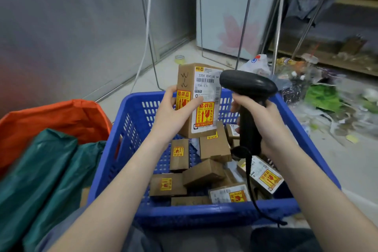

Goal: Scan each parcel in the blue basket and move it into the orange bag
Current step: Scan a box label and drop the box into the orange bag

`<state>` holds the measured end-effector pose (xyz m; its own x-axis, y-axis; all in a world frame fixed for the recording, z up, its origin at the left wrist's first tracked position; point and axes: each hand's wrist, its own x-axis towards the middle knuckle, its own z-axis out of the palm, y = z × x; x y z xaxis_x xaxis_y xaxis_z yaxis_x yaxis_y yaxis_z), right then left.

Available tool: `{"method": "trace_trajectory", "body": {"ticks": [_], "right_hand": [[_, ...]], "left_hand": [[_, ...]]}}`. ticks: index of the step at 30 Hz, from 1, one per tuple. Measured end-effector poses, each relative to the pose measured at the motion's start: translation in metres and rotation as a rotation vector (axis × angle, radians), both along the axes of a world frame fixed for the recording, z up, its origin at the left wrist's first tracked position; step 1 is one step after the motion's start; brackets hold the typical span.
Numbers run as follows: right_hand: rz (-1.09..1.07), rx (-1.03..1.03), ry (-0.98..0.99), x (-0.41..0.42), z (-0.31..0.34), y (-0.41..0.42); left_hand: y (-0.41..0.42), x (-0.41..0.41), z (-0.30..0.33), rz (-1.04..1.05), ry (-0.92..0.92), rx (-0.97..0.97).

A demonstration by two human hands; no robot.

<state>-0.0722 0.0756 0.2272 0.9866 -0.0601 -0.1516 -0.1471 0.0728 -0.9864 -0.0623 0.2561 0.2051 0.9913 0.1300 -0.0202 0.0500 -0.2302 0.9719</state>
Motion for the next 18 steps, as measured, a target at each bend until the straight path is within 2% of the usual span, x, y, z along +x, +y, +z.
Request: {"method": "trace_trajectory", "body": {"ticks": [7, 18], "right_hand": [[0.065, -0.088, -0.048, 0.0060, 0.0047, 0.0004], [0.105, -0.087, -0.004, 0.0031, 0.0080, -0.0007]], "left_hand": [[-0.0005, 0.0083, -0.0061, 0.056, -0.044, 0.059], [0.0010, 0.0082, -0.0102, 0.086, -0.054, 0.118]]}}
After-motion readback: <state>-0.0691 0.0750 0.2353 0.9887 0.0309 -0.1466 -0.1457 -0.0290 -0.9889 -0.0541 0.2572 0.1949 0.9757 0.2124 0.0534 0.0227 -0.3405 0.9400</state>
